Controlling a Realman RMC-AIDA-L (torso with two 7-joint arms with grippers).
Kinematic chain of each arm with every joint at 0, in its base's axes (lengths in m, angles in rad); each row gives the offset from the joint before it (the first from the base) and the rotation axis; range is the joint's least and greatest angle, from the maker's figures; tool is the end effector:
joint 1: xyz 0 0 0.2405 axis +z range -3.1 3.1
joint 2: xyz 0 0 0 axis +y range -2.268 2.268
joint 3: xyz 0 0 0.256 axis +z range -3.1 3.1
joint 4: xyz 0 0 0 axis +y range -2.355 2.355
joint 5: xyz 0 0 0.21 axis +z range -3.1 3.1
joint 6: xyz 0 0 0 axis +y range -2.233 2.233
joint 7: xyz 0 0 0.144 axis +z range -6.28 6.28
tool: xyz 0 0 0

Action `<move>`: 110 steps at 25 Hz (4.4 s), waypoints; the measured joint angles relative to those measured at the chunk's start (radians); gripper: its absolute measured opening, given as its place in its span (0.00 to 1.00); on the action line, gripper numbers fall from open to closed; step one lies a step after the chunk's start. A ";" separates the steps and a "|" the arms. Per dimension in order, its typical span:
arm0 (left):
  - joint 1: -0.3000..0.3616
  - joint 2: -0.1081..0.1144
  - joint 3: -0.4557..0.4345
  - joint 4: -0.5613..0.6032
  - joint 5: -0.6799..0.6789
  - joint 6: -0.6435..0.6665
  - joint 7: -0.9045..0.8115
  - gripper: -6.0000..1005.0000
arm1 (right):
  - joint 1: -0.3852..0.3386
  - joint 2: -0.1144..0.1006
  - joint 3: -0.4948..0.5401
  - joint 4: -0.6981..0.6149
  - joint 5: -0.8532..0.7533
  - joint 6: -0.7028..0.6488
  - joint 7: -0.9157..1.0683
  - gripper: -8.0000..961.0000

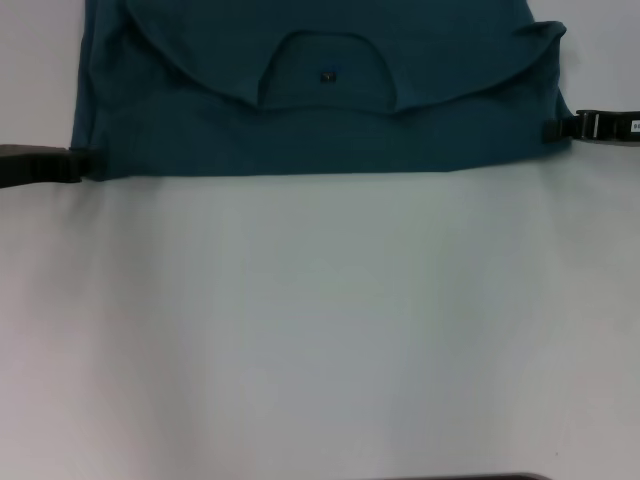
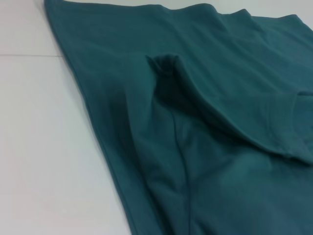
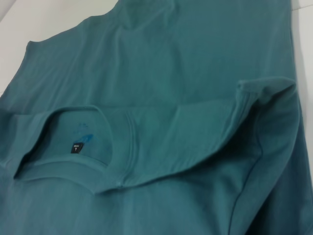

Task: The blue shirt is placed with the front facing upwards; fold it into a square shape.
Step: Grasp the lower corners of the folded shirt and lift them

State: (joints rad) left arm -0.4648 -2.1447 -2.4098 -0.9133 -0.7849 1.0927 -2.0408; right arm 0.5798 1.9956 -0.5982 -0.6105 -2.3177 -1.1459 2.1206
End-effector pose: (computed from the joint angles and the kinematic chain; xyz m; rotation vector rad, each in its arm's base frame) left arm -0.3233 0.3594 0.0224 -2.1593 -1.2364 -0.2044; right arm 0.3381 0.3713 0.0349 -2.0943 1.5254 0.3371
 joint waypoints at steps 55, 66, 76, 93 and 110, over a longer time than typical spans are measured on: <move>-0.225 0.186 0.009 0.316 0.087 0.020 -0.209 0.60 | -0.010 -0.011 0.003 -0.006 0.000 -0.036 0.004 0.05; -0.224 0.166 0.009 0.301 0.089 0.014 -0.199 0.60 | -0.013 -0.012 0.003 -0.006 0.000 -0.043 0.004 0.05; -0.219 0.162 0.011 0.299 0.090 -0.013 -0.197 0.60 | -0.012 -0.012 0.003 -0.007 -0.001 -0.043 0.004 0.05; -0.223 0.165 0.047 0.296 0.092 0.032 -0.196 0.60 | -0.012 -0.015 0.003 -0.008 0.000 -0.044 0.004 0.05; -0.208 0.163 0.051 0.227 0.129 0.108 -0.196 0.60 | -0.003 -0.020 0.003 -0.009 0.000 -0.042 0.004 0.05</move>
State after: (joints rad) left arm -0.6730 -1.9816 -2.3592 -0.6859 -0.6555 1.2005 -2.2364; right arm 0.5765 1.9758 -0.5952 -0.6197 -2.3179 -1.1878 2.1246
